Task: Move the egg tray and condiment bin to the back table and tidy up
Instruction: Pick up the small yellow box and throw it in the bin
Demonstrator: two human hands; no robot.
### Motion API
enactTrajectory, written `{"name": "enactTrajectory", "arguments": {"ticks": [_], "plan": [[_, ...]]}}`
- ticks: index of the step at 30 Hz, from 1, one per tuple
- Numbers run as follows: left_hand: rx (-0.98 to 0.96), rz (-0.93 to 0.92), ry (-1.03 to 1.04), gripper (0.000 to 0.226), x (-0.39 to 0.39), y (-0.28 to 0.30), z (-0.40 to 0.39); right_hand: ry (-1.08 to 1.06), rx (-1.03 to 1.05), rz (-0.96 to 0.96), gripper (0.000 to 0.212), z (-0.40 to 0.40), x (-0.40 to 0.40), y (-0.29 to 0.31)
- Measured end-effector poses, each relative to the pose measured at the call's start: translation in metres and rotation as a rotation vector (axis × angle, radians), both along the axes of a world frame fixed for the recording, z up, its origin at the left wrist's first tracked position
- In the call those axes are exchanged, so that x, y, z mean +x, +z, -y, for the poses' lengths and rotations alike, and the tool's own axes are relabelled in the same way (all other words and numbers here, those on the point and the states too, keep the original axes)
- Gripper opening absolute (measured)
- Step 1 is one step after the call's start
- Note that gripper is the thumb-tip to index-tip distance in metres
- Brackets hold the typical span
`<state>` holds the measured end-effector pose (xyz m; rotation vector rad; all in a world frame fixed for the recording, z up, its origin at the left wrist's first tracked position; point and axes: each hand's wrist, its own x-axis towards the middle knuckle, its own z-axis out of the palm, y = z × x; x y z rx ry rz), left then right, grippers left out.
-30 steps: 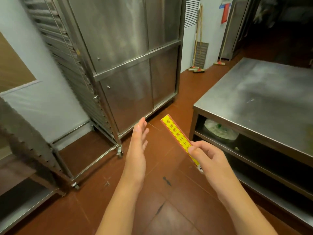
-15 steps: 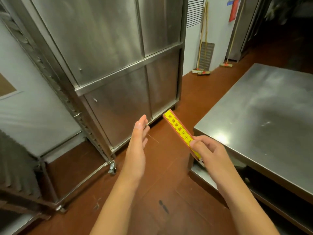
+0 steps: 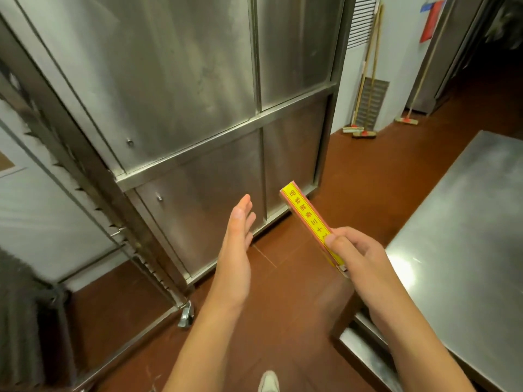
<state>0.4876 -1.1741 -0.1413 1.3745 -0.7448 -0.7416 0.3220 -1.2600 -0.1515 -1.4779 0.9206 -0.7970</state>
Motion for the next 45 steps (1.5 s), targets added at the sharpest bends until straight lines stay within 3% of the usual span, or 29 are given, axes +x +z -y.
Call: {"name": "enactTrajectory", "arguments": {"ticks": [13,21,27,33,40,45], "plan": [[0.042,-0.025,-0.272,0.07,0.061,0.009,0.225,-0.255,0.006,0.031,0.029,0.172,0.052,-0.007],[0.078,0.018,-0.322,0.071,0.072,0.013,0.355,-0.304,-0.014,0.061,0.031,0.313,0.057,0.001],[0.077,0.035,-0.348,0.084,0.091,0.015,0.439,-0.332,0.008,0.089,0.031,0.389,0.071,-0.001],[0.078,0.019,-0.445,0.076,0.106,0.004,0.539,-0.424,0.04,0.041,0.027,0.468,0.09,-0.013],[0.007,0.039,-0.581,0.078,0.135,0.011,0.661,-0.567,-0.033,0.027,0.039,0.56,0.119,-0.003],[0.03,0.039,-0.665,0.078,0.126,0.007,0.738,-0.624,-0.024,-0.011,0.026,0.615,0.117,-0.011]]}}
